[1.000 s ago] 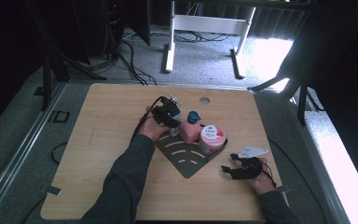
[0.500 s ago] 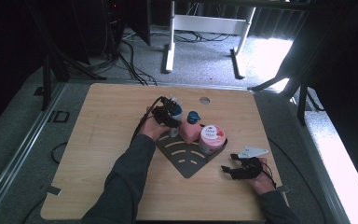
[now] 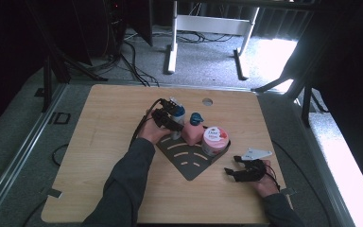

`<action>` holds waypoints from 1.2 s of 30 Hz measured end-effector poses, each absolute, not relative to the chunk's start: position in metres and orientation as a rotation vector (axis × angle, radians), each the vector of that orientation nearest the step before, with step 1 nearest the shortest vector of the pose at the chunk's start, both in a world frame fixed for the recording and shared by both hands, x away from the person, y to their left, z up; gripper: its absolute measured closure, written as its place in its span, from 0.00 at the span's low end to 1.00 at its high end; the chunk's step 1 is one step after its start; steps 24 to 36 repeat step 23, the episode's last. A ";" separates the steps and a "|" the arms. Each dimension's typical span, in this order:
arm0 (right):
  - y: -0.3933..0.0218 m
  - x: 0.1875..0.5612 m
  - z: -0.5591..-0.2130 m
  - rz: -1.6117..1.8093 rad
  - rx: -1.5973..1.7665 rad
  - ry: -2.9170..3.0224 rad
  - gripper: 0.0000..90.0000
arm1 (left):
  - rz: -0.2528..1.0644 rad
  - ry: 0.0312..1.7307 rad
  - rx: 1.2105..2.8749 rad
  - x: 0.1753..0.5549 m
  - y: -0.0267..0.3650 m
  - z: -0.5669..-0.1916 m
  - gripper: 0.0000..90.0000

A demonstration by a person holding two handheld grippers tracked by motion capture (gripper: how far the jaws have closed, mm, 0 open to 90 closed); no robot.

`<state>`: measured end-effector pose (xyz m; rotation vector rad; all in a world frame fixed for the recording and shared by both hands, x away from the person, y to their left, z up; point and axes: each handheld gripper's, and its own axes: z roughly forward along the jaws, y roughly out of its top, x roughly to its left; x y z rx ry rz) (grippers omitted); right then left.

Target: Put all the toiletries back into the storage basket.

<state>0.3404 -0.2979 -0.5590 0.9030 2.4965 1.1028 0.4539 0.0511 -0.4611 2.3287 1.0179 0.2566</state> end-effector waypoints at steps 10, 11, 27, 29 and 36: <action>-0.298 0.340 -0.559 1.100 0.901 2.496 0.32 | 0.302 1.044 2.250 0.443 0.076 -0.461 0.41; -0.298 0.340 -0.559 1.100 0.900 2.496 0.32 | 0.304 1.048 2.245 0.442 0.079 -0.462 0.40; -0.298 0.340 -0.559 1.101 0.901 2.496 0.32 | 0.364 1.085 2.209 0.426 0.111 -0.460 0.38; -0.298 0.340 -0.559 1.101 0.901 2.496 0.32 | 0.364 1.085 2.209 0.426 0.111 -0.460 0.38; -0.298 0.340 -0.559 1.101 0.901 2.496 0.32 | 0.364 1.085 2.209 0.426 0.111 -0.460 0.38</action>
